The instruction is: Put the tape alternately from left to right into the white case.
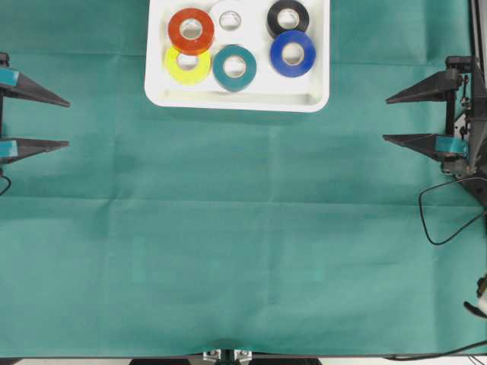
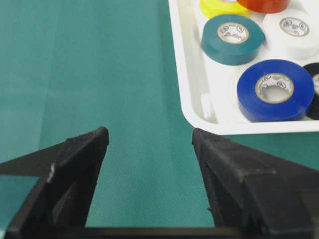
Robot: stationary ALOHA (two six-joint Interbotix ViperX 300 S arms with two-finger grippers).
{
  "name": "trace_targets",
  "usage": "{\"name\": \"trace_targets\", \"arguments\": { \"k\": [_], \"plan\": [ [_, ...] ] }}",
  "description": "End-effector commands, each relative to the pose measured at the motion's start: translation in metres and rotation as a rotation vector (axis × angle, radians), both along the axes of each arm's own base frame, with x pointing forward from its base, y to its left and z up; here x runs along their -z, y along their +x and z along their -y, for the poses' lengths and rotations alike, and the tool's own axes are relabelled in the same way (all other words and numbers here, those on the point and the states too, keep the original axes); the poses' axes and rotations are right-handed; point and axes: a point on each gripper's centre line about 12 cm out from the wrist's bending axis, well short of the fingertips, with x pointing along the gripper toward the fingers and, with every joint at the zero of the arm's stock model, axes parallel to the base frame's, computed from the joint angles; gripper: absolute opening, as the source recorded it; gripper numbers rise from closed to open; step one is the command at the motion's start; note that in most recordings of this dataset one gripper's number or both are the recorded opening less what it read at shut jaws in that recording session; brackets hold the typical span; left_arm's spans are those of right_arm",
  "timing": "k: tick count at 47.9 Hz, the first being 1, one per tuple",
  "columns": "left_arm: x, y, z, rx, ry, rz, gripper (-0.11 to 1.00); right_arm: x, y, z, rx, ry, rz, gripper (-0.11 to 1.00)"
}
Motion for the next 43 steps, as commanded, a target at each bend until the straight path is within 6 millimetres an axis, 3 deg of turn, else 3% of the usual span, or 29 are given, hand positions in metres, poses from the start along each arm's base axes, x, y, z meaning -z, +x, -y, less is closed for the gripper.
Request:
{"name": "trace_targets", "arguments": {
  "k": [1,43],
  "plan": [
    [-0.0056,0.0004,-0.0003,-0.003,-0.002,0.025,0.95,-0.0042,0.0011,-0.0009,-0.002,0.015,0.018,0.76],
    [-0.0033,-0.0085,0.0000,-0.013,-0.039,0.042,0.95,-0.0027,-0.0007,-0.0038,-0.021,0.030,0.038,0.76]
  ]
}}
